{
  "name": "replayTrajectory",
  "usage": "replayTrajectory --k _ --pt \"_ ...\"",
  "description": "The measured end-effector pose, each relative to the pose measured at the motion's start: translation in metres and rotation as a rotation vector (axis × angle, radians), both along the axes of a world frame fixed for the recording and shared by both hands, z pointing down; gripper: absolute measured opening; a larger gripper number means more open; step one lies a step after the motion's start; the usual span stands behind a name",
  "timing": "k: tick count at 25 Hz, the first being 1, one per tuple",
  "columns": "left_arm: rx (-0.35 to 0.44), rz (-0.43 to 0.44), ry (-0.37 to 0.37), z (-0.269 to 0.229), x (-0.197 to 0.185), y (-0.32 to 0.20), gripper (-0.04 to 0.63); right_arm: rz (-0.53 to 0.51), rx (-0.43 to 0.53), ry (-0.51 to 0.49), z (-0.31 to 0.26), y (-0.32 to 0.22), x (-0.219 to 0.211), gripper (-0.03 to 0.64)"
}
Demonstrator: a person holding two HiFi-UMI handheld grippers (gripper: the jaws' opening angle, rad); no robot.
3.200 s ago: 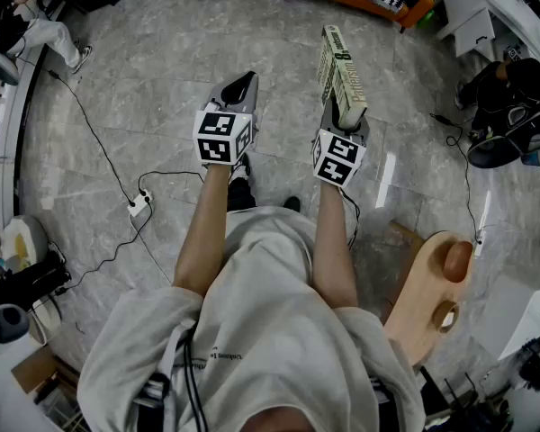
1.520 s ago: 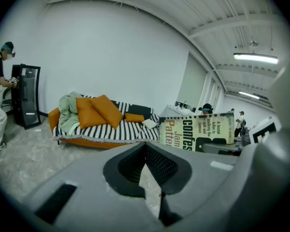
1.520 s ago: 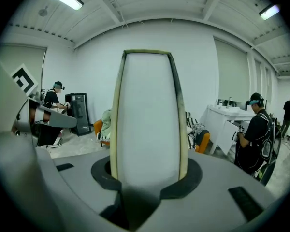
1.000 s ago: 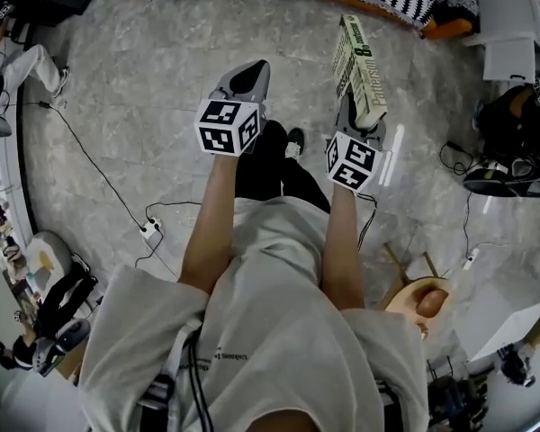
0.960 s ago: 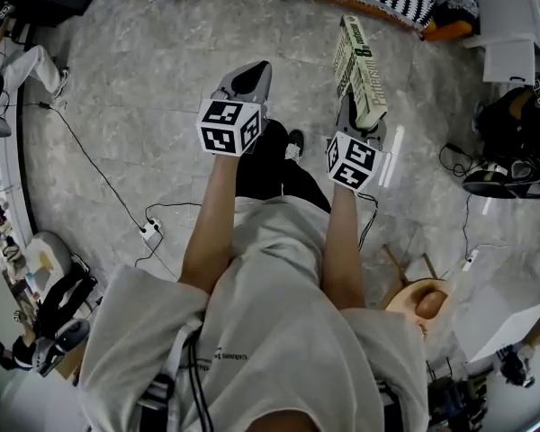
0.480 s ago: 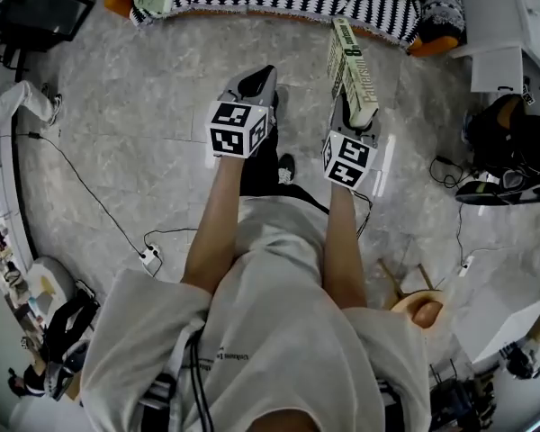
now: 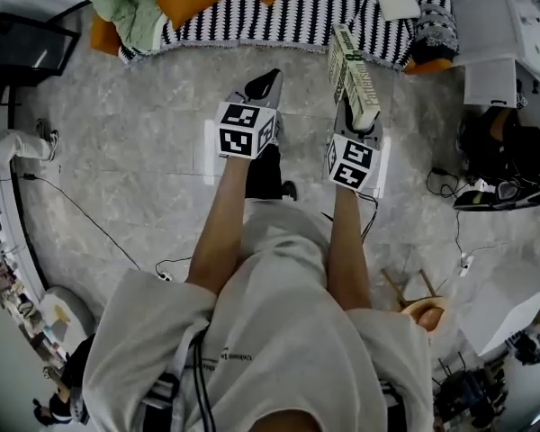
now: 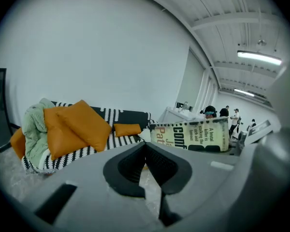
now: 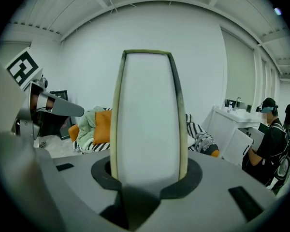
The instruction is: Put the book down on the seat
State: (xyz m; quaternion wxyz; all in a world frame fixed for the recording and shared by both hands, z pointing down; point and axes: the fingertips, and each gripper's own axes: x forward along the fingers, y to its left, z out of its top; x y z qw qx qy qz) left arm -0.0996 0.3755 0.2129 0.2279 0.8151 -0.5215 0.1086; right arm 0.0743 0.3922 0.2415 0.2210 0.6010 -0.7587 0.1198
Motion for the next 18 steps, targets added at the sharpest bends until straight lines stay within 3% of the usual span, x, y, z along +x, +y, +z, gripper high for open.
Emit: replayTrajectory --k 8,11,18 --pt "0.009 0.017 0.001 0.000 -0.036 -0.087 0.008 0.021 -0.002 0.025 0.002 -0.074 -0.034 0.156" --pt "0.030 0.006 0.045 -0.008 -0.050 -0.114 0.008 0.019 0.010 0.017 -0.003 -0.094 -0.049 0.156" --pt "0.036 0.058 0.082 -0.005 -0.033 -0.138 0.008 0.020 0.024 0.027 -0.004 -0.118 -0.048 0.156"
